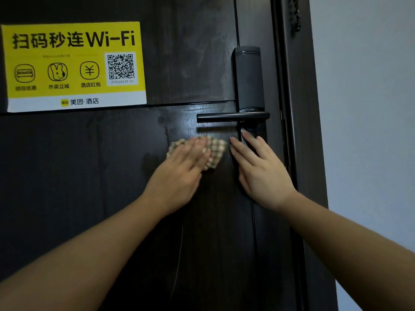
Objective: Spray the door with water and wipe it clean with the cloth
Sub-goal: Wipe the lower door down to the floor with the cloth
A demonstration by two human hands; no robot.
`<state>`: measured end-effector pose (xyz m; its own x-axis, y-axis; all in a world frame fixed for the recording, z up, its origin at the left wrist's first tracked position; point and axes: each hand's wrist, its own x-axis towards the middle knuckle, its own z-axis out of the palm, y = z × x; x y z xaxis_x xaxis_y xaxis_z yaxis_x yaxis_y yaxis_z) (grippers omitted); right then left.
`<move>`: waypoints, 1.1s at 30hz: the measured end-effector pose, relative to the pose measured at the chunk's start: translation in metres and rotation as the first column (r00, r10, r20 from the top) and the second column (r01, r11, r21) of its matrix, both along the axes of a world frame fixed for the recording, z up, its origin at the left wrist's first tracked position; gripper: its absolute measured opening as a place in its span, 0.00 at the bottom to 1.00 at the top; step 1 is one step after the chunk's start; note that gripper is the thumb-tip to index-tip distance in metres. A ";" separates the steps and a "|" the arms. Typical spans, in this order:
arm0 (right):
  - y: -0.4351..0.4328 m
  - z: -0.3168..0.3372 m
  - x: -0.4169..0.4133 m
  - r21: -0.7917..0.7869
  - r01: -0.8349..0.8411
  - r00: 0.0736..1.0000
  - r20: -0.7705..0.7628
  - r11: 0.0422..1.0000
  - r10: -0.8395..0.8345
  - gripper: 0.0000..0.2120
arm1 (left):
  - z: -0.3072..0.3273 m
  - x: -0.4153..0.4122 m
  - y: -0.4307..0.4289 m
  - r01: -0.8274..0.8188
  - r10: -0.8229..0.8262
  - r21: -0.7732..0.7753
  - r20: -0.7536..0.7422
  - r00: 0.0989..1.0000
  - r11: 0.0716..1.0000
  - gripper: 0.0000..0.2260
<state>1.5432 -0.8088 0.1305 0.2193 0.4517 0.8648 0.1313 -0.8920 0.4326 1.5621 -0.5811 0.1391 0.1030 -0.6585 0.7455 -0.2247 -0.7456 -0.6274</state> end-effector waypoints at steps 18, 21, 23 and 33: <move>0.025 -0.008 -0.003 0.165 0.079 0.997 0.005 0.983 -0.081 0.25 | 0.016 -0.011 0.021 -0.154 0.097 -0.565 -0.130 0.987 0.810 0.29; 0.031 -0.013 -0.005 0.142 0.138 0.990 -0.017 0.980 -0.137 0.28 | 0.022 -0.014 0.034 -0.165 0.138 -0.472 -0.092 0.986 0.866 0.27; 0.032 -0.014 -0.005 0.142 0.160 0.987 -0.017 0.977 -0.159 0.28 | 0.032 -0.011 0.043 -0.125 0.130 -0.416 -0.015 0.991 0.901 0.26; 0.044 -0.017 0.004 0.079 0.169 0.986 -0.001 0.982 -0.169 0.28 | 0.009 -0.004 0.032 -0.028 0.027 -0.050 -0.015 1.000 0.998 0.26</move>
<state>1.5469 -0.7647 0.1133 0.2817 0.3388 0.8977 -0.0266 -0.9325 0.3603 1.5584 -0.5488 0.1483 0.1321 -0.6170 0.7758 -0.2124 -0.7821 -0.5858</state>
